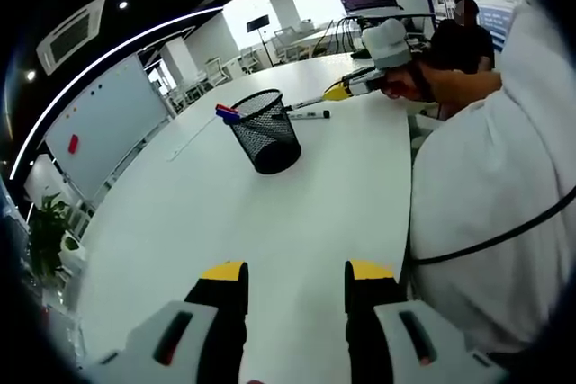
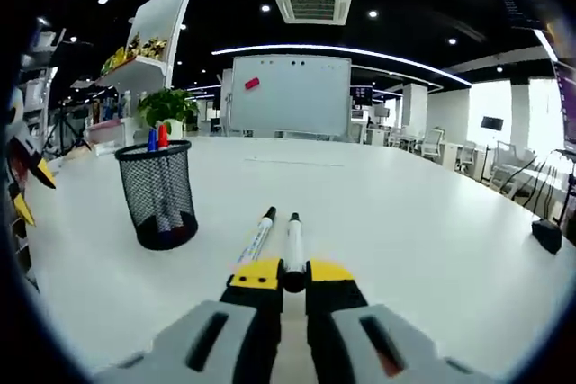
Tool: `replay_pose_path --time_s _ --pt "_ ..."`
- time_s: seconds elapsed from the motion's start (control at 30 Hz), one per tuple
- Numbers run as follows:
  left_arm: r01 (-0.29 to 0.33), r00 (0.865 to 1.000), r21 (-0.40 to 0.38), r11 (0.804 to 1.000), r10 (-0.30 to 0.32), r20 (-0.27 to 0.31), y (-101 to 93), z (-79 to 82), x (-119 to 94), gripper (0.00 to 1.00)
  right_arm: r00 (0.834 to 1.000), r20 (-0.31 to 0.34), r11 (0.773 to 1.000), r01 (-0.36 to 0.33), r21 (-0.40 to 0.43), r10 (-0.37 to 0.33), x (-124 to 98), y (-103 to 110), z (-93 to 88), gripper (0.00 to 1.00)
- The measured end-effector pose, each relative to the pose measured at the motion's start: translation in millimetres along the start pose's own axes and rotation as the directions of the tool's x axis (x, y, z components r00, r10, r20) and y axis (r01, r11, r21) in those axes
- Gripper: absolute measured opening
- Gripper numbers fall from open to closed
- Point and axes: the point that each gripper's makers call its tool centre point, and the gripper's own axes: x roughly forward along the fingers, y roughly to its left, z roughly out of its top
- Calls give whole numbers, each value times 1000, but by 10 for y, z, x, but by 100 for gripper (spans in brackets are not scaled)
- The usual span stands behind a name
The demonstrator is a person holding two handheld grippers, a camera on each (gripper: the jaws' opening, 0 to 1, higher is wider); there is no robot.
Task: Pick up the whiteboard markers from the pen holder and place them facing the whiteboard neatly
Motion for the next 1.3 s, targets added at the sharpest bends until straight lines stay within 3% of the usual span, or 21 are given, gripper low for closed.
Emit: replay_pose_path --time_s 0.07,0.3,0.67,1.3 --pt "0 1000 3 1000 0 0 -3 3 1 45 1000 -24 998 2 58 0 3 -8 -32 9" --pt "7 1000 8 1000 -8 15 -21 47 -18 45 998 -49 995 33 98 -28 9 -87 -68 9" --pt "7 1000 8 1000 -7 12 -21 33 -20 45 997 -71 995 34 95 -27 39 24 -148 10" --pt "7 1000 9 1000 -8 15 -17 20 -44 45 995 -86 993 53 105 -45 68 32 -182 10"
